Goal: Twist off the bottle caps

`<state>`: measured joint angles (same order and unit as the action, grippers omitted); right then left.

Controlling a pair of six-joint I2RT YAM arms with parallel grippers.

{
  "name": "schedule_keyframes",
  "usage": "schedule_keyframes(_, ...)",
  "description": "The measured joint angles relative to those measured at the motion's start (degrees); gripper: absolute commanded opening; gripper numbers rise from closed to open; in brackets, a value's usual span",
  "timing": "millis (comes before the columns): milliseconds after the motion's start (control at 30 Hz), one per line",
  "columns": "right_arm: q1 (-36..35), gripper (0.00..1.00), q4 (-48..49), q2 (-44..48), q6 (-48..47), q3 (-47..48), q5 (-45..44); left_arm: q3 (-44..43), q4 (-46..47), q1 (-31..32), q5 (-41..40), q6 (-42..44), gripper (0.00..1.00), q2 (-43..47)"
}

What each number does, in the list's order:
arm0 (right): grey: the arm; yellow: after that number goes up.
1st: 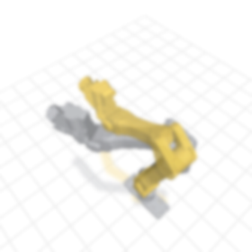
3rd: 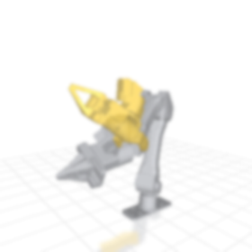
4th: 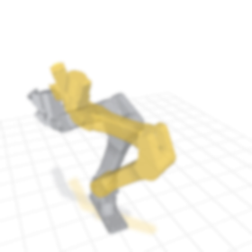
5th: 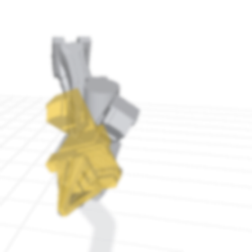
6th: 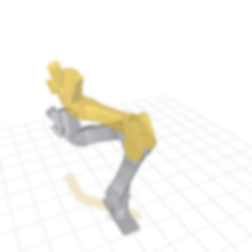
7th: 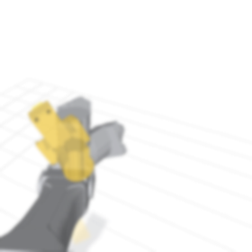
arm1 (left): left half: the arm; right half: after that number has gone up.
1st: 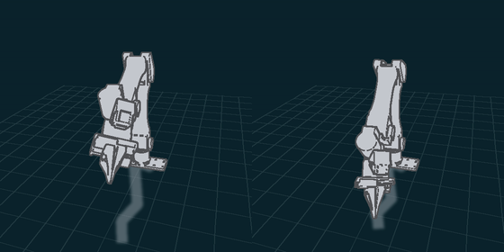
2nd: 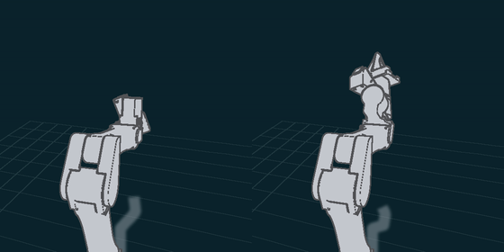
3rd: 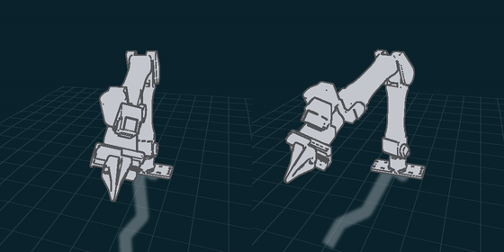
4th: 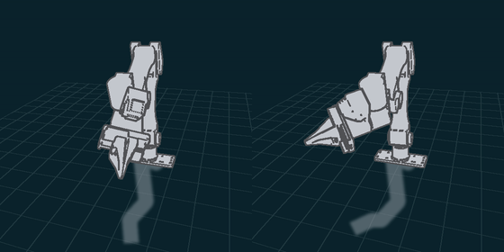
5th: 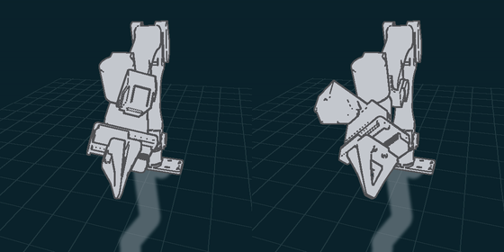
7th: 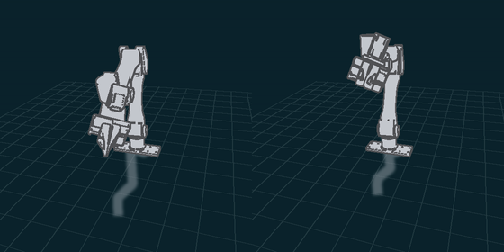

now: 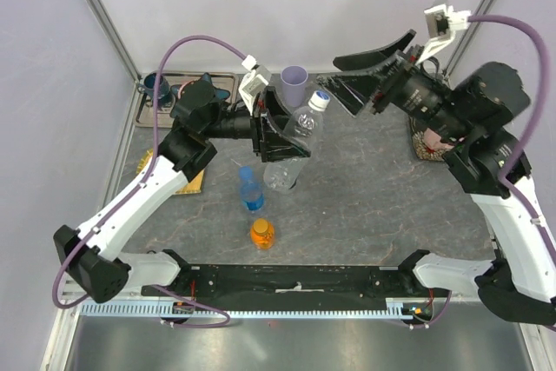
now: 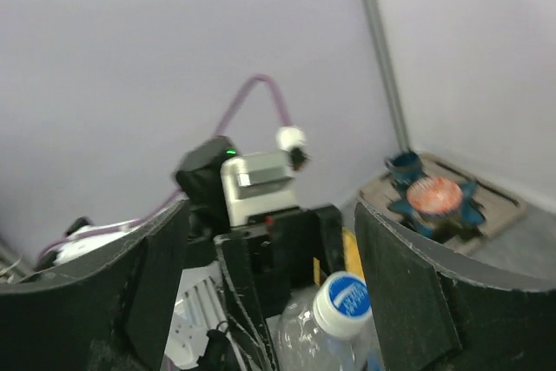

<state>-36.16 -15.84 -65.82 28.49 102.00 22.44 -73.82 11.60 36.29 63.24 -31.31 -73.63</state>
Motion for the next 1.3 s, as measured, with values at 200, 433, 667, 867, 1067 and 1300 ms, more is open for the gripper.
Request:
schedule_keyframes(200,0.0,0.83,-11.5,-4.2,0.7,1.4,-12.4,0.7,-13.1,3.5,-28.1,15.2,0.31,6.0)
schedule_keyframes(433,0.0,0.81,-17.4,-8.5,2.1,1.7,-17.3,3.3,-17.5,8.1,-51.8,25.1,0.30,10.1)
schedule_keyframes(667,-0.1,0.81,-17.3,-9.8,3.7,2.7,-16.9,3.7,-19.2,9.6,-58.8,28.6,0.30,9.9)
schedule_keyframes(867,-0.8,0.79,-16.5,-12.3,4.3,4.0,-16.3,3.7,-19.3,10.1,-60.0,30.2,0.30,9.0)
schedule_keyframes(1067,-1.5,0.69,-16.3,-14.5,4.3,4.1,-16.1,3.7,-19.3,10.6,-60.0,30.9,0.30,8.3)
schedule_keyframes(1300,-2.0,0.54,-16.2,-15.1,4.2,4.1,-15.9,3.7,-19.3,10.7,-60.0,31.3,0.30,7.8)
